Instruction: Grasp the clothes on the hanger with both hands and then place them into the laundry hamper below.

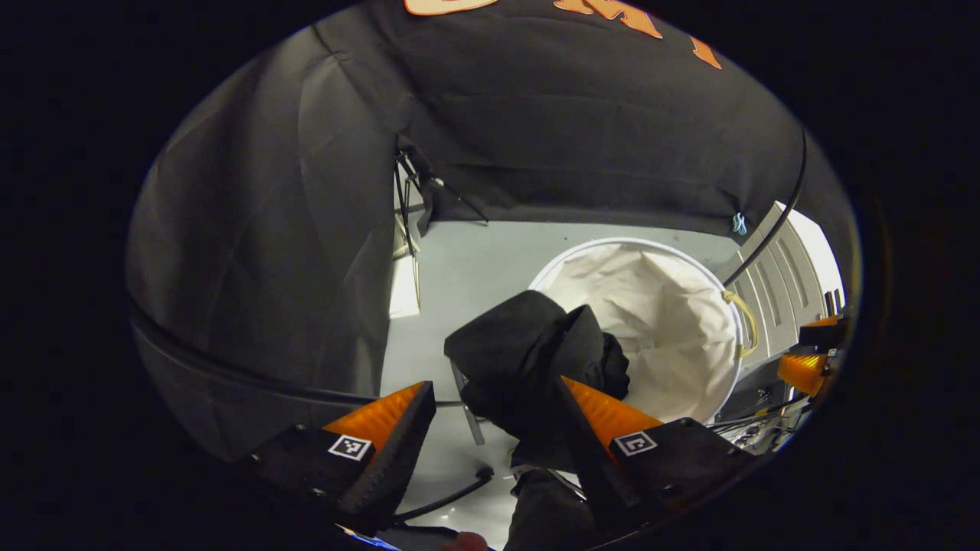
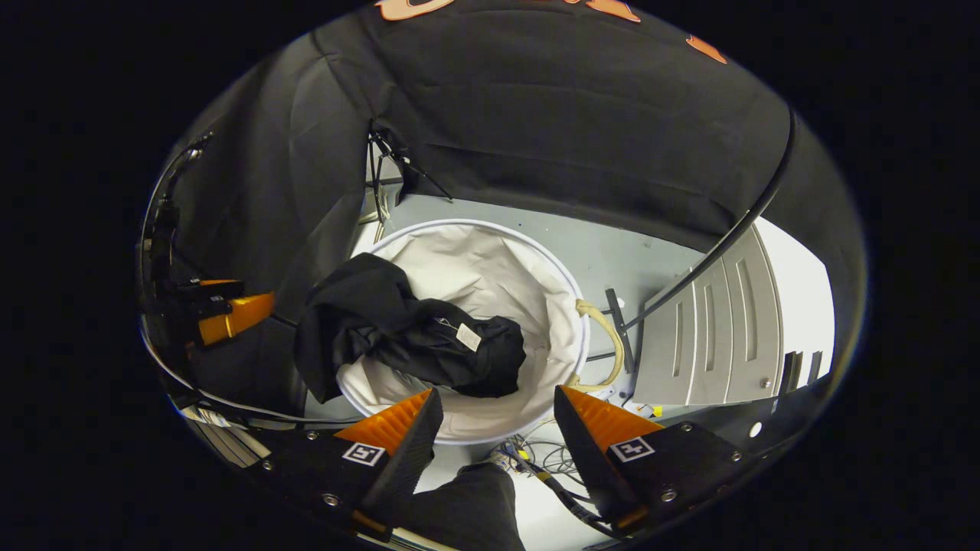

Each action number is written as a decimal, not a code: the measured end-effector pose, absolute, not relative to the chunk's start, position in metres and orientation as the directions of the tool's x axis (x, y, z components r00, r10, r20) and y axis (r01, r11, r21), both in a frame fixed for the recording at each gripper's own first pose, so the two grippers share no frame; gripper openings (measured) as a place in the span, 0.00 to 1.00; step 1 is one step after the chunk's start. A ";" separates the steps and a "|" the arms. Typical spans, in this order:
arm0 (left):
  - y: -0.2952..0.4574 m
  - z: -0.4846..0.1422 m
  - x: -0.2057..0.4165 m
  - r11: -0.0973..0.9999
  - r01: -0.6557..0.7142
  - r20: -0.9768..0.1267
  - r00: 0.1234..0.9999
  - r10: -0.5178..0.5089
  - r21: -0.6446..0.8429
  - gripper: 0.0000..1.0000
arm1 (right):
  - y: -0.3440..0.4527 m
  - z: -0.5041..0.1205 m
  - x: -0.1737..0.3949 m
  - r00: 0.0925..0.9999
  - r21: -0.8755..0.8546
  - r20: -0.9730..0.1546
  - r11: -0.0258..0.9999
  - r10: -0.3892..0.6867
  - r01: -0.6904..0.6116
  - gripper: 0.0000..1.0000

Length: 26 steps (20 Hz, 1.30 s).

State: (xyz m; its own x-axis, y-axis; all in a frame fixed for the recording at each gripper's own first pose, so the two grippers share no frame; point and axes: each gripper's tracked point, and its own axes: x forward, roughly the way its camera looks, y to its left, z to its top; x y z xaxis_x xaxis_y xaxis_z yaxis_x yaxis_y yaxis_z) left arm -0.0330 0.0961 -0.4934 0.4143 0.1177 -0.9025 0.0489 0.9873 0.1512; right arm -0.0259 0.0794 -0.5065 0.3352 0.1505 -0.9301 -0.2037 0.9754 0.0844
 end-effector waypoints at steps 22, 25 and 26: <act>0.037 -0.195 0.077 0.999 0.003 -0.413 0.911 0.012 0.034 0.96 | -0.030 -0.265 0.052 0.807 0.220 -0.589 0.968 0.035 0.119 0.93; 0.037 -0.188 0.073 1.000 0.000 -0.402 0.916 0.009 0.024 0.96 | -0.029 -0.271 0.051 0.806 0.203 -0.591 0.973 0.033 0.109 0.93; 0.038 -0.185 0.075 1.000 -0.002 -0.395 0.918 0.011 0.024 0.98 | -0.027 -0.271 0.052 0.808 0.200 -0.588 0.974 0.033 0.106 0.93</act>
